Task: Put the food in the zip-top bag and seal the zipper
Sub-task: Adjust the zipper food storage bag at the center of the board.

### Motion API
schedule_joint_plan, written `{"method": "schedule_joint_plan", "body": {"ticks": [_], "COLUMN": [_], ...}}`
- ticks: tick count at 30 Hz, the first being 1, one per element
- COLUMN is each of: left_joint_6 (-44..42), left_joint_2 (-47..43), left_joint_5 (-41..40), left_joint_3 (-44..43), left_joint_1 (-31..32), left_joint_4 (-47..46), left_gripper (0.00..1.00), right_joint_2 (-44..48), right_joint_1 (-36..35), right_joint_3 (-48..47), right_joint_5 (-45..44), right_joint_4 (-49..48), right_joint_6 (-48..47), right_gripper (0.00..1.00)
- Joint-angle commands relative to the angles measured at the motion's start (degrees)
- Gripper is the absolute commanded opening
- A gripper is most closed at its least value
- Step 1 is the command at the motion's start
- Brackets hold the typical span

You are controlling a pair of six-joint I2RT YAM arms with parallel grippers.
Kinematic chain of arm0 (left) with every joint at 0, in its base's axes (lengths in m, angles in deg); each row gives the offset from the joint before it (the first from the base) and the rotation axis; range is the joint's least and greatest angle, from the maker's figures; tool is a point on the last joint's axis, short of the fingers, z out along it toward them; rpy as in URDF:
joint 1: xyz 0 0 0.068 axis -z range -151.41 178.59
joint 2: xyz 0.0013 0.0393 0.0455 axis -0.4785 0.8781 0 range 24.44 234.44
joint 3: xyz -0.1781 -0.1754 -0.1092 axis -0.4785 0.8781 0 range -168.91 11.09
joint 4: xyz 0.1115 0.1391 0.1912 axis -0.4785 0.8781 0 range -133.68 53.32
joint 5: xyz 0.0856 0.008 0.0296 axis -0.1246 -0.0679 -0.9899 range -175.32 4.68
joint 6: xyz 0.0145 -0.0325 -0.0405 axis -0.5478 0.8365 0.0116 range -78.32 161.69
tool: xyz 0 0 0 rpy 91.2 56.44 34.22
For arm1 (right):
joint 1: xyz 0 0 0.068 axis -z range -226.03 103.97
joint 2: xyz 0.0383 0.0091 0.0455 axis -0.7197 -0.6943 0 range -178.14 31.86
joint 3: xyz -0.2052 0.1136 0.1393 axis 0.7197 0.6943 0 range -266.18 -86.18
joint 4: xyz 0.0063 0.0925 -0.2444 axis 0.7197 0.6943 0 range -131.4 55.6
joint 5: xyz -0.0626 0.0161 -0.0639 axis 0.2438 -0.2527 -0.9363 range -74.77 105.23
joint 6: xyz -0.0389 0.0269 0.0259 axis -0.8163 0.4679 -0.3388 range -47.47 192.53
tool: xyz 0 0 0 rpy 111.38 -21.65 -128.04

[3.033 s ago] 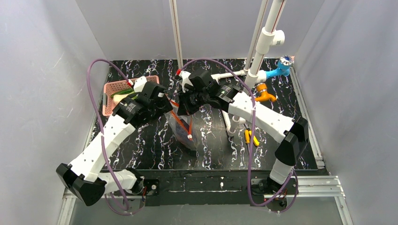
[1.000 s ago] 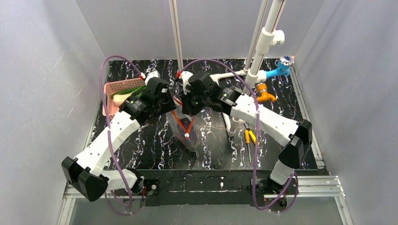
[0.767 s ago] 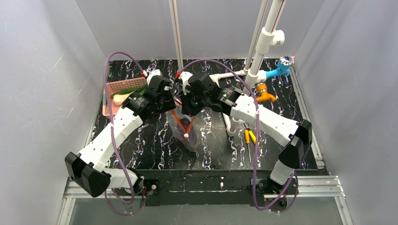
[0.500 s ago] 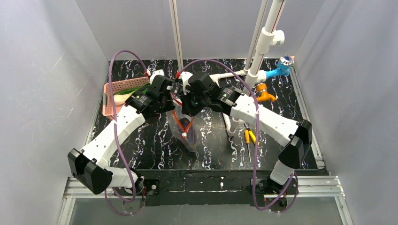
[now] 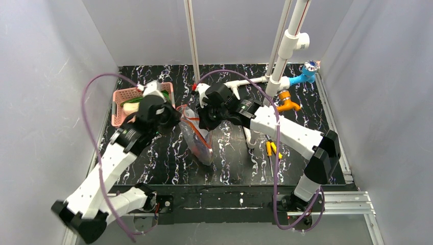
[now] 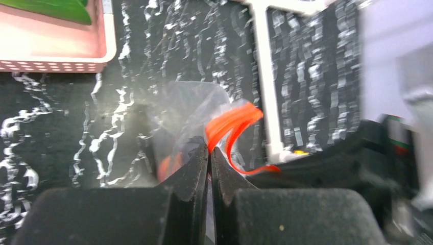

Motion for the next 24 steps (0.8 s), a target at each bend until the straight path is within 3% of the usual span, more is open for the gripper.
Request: {"method": "schedule_joint_plan", "body": {"ticks": [1, 5, 9, 20, 24], "left_joint_6": [7.6, 11.6, 11.8, 4.5, 4.0], "left_joint_2": [-10.2, -13.3, -13.3, -14.6, -14.5], "left_joint_5": [11.7, 18.5, 17.8, 19.7, 23.3], "left_joint_3": [7.5, 11.8, 13.1, 11.3, 10.0], "left_joint_1": [-4.4, -7.5, -8.4, -8.6, -8.6], "left_joint_4": [-13.0, -16.3, -12.4, -4.5, -4.8], "left_gripper": [0.0, 0.0, 0.0, 0.0, 0.19], "right_joint_2": [2.4, 3.2, 3.8, 4.7, 4.7], "right_joint_1": [1.9, 4.3, 4.6, 5.3, 4.9], "right_joint_3": [0.8, 0.4, -1.4, -5.4, -5.6], "right_joint_5": [5.8, 10.4, 12.2, 1.8, 1.4], "right_joint_4": [-3.8, -4.1, -2.0, 4.0, 4.5], "right_joint_6": [-0.8, 0.5, -0.2, 2.2, 0.6], "right_gripper": [0.01, 0.01, 0.01, 0.01, 0.01]}}
